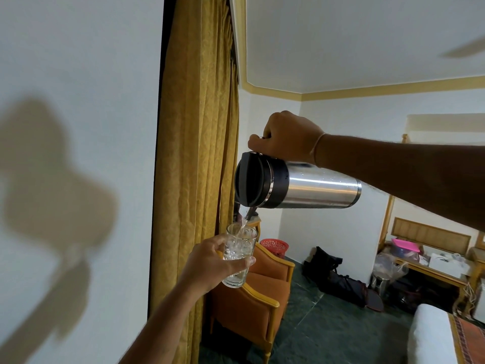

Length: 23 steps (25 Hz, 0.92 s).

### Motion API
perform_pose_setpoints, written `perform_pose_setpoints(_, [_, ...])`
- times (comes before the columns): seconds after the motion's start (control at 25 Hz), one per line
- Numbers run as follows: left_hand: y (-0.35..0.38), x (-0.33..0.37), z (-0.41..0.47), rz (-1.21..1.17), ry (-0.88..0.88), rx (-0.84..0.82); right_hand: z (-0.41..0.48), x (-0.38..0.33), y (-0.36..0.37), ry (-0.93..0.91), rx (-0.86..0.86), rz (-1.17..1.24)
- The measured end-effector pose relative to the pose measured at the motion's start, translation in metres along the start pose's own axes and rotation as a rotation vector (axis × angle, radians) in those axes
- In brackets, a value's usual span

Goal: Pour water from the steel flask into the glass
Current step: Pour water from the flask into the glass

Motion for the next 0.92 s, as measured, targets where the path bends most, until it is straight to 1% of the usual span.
perform_pose_setpoints(0.24, [-0.002, 0.004, -0.001, -0.075, 0.01, -0.011, -0.001, 0.008, 0.004, 0.037, -0.036, 0.049])
perform_pose_setpoints(0.48, [-0.008, 0.012, -0.005, -0.104, 0.054, 0.018, -0.015, 0.023, 0.017, 0.135, -0.022, 0.232])
perform_pose_setpoints(0.6, [-0.008, 0.012, -0.005, -0.093, 0.074, 0.023, -0.025, 0.031, 0.026, 0.214, -0.008, 0.318])
perform_pose_setpoints(0.68, [-0.007, 0.008, -0.004, -0.084, 0.069, 0.021, -0.034, 0.042, 0.032, 0.304, 0.028, 0.451])
perform_pose_setpoints(0.76, [-0.008, 0.004, -0.004, -0.068, 0.061, 0.034, -0.047, 0.057, 0.038, 0.415, 0.092, 0.643])
perform_pose_setpoints(0.92, [-0.007, -0.007, -0.008, -0.079, 0.015, 0.064, -0.092, 0.092, 0.079, 0.664, 0.198, 1.142])
Point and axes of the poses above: each hand's wrist, its own z-axis towards the middle knuckle, its own y-axis out of the palm, x = y × z, the point moved 5 cm from there along z, towards the middle knuckle, and after that the axes turned 6 degrees about -x, right-handed, at the moved point
